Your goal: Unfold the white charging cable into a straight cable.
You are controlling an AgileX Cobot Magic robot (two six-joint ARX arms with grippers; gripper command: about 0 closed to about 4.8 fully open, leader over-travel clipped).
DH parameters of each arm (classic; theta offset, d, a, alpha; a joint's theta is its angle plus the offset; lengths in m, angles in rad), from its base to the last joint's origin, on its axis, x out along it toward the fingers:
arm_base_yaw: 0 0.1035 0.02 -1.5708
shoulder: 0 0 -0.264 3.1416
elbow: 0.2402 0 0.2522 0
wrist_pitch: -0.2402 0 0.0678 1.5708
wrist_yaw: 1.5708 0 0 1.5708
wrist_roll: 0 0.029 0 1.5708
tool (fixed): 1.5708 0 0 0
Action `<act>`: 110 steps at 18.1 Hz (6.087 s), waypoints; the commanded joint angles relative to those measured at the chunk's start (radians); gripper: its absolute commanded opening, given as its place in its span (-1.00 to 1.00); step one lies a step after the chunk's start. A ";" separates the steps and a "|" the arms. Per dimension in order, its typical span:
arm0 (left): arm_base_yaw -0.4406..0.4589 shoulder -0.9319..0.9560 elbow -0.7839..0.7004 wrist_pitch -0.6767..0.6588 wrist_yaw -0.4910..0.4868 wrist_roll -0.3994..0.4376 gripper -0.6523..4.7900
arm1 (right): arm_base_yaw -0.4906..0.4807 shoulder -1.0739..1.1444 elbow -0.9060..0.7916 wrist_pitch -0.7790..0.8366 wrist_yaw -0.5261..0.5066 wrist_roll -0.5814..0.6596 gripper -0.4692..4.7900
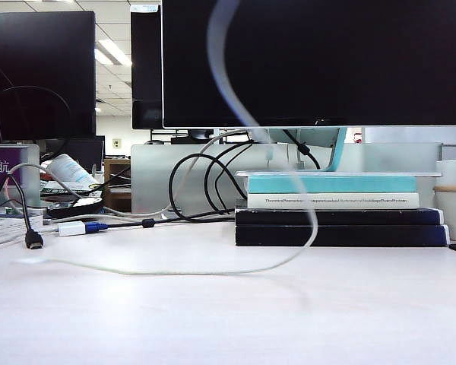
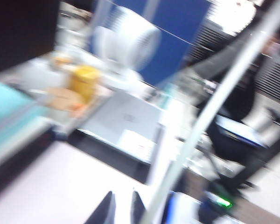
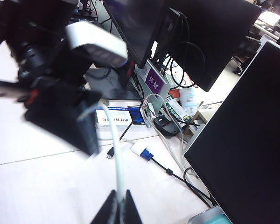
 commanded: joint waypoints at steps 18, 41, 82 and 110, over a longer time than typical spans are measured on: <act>0.011 -0.014 0.001 -0.203 -0.522 0.211 -0.55 | -0.343 0.051 -0.123 -0.448 0.381 0.038 -0.84; 0.008 0.071 0.000 -0.337 -0.646 0.266 -0.55 | -0.948 0.049 -0.436 -0.296 0.402 0.203 -0.40; -0.208 0.591 -0.008 -0.315 -0.958 1.801 0.32 | -0.545 0.237 -0.620 -0.366 -0.037 0.076 0.36; -0.251 0.733 -0.006 -0.162 -0.816 1.938 -0.27 | -0.545 0.237 -0.620 -0.286 -0.107 0.075 0.34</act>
